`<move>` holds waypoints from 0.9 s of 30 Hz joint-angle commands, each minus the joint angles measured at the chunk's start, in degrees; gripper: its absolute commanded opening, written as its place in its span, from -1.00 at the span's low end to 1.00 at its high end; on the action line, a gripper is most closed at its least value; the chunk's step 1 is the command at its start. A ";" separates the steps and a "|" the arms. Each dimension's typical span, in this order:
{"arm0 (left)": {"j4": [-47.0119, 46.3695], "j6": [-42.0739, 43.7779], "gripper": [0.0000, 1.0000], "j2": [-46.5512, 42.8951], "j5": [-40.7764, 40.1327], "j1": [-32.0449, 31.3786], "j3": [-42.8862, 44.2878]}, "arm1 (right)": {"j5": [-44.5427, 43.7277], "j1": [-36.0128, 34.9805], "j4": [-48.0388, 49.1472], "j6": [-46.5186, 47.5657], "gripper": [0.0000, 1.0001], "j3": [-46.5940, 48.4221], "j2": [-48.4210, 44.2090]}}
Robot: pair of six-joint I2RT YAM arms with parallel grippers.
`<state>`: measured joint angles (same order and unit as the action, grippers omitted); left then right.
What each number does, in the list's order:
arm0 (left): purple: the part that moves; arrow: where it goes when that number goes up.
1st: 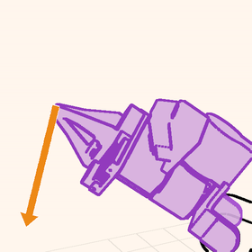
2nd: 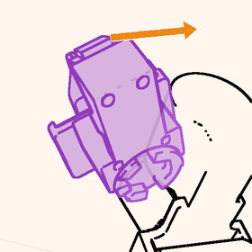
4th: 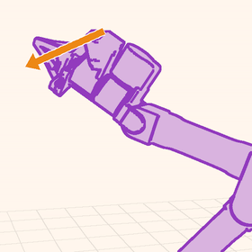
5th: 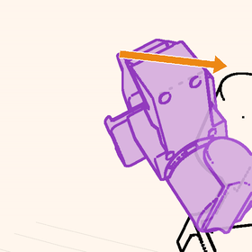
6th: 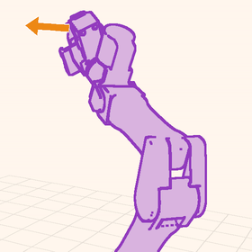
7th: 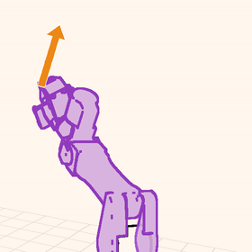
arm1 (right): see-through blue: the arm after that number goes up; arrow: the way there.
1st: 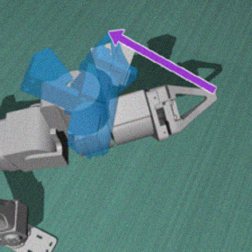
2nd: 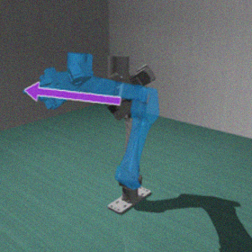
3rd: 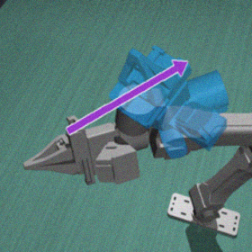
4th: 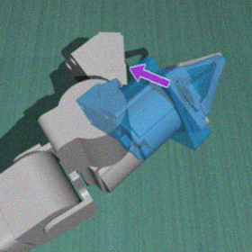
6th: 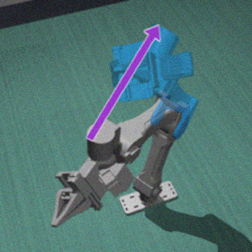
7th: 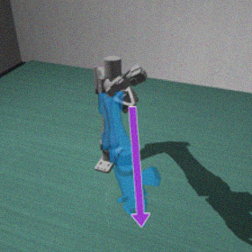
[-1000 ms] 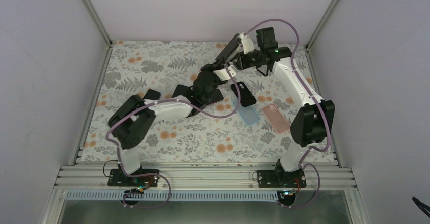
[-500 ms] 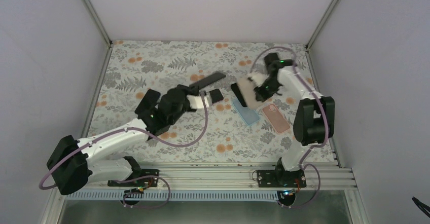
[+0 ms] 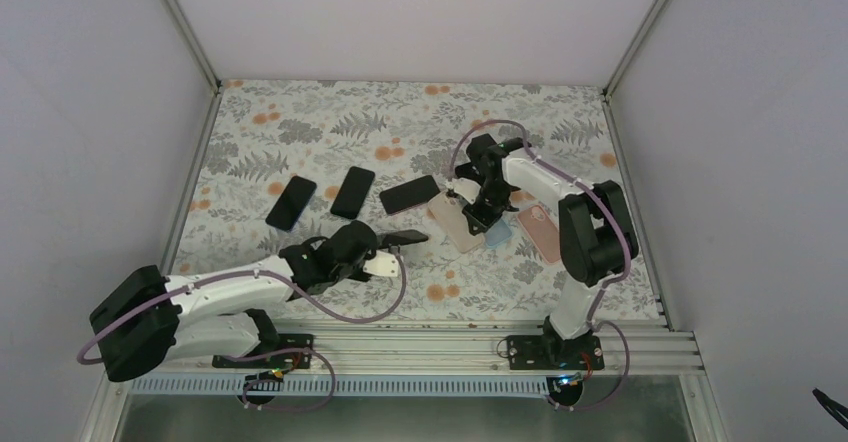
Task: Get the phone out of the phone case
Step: Place the phone at the center of the board, then reset both arms
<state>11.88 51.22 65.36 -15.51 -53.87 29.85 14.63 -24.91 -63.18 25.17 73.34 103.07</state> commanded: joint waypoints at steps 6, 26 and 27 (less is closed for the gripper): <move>17.81 -7.57 0.99 1.65 12.56 -4.40 4.24 | -12.06 1.78 1.33 -3.83 0.71 -2.20 -2.80; 5.91 -26.00 1.00 2.92 36.62 79.08 27.94 | -21.43 34.78 33.00 -14.14 1.00 -5.24 -25.68; 4.64 -26.68 1.00 2.06 36.49 79.09 26.59 | -20.04 34.81 34.78 -14.64 0.99 -6.83 -26.16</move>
<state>22.65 32.03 70.76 14.48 25.45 61.17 -9.98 9.04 -39.22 15.16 71.22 78.91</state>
